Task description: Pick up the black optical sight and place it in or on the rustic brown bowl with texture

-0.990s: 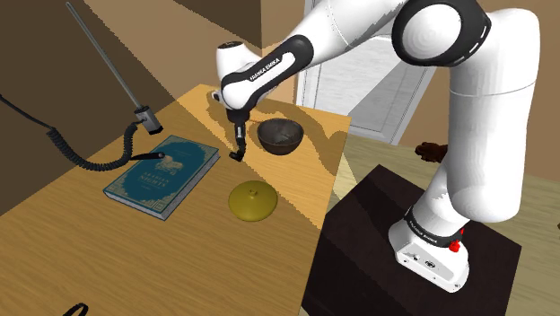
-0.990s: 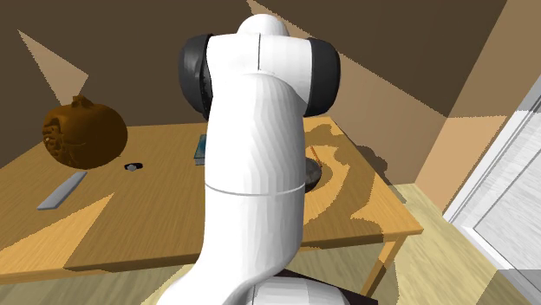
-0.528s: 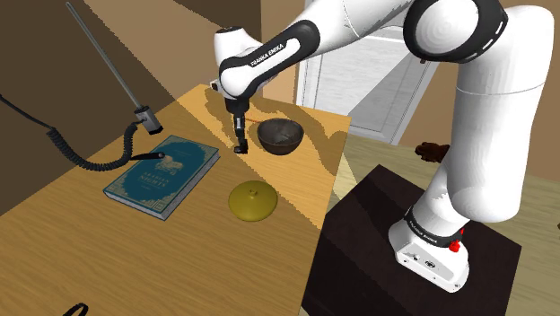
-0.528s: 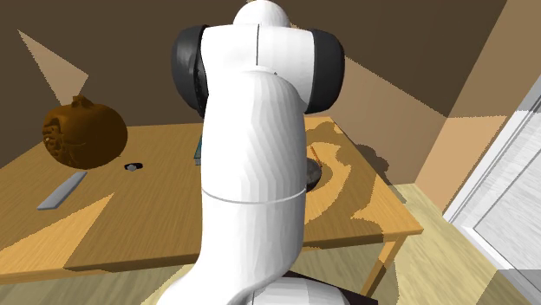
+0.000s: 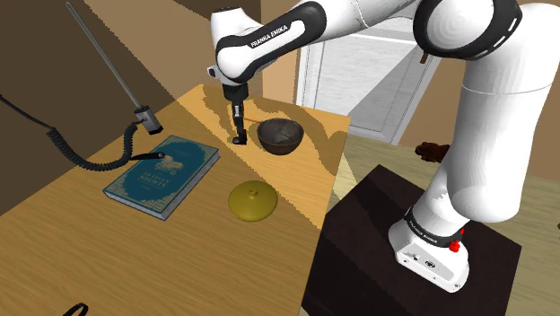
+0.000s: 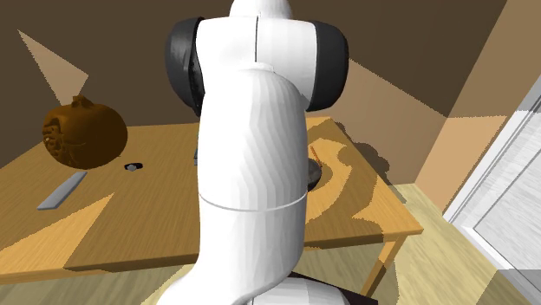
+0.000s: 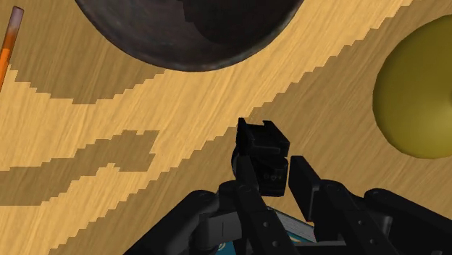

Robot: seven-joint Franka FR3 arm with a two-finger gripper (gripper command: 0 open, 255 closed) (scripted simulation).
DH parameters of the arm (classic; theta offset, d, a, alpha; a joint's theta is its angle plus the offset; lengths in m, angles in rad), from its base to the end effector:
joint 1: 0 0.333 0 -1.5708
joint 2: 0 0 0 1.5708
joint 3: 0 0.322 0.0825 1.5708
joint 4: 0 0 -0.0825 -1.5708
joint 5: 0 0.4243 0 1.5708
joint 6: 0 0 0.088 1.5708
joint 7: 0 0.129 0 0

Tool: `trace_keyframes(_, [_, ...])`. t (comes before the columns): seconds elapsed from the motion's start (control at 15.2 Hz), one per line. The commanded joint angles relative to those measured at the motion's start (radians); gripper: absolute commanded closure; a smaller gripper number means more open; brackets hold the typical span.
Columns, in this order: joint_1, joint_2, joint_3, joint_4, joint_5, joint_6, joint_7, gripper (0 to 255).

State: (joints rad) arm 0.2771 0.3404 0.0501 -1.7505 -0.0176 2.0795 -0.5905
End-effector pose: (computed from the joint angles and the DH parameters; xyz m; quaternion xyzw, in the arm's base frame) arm 0.6459 0.2157 0.3400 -0.8952 -0.4455 0.0053 0.0014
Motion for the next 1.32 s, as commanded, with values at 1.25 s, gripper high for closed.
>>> trace_keyframes(1.25, [-0.138, -0.295, -0.092, -0.261, 0.018, -0.034, -0.236, 255])
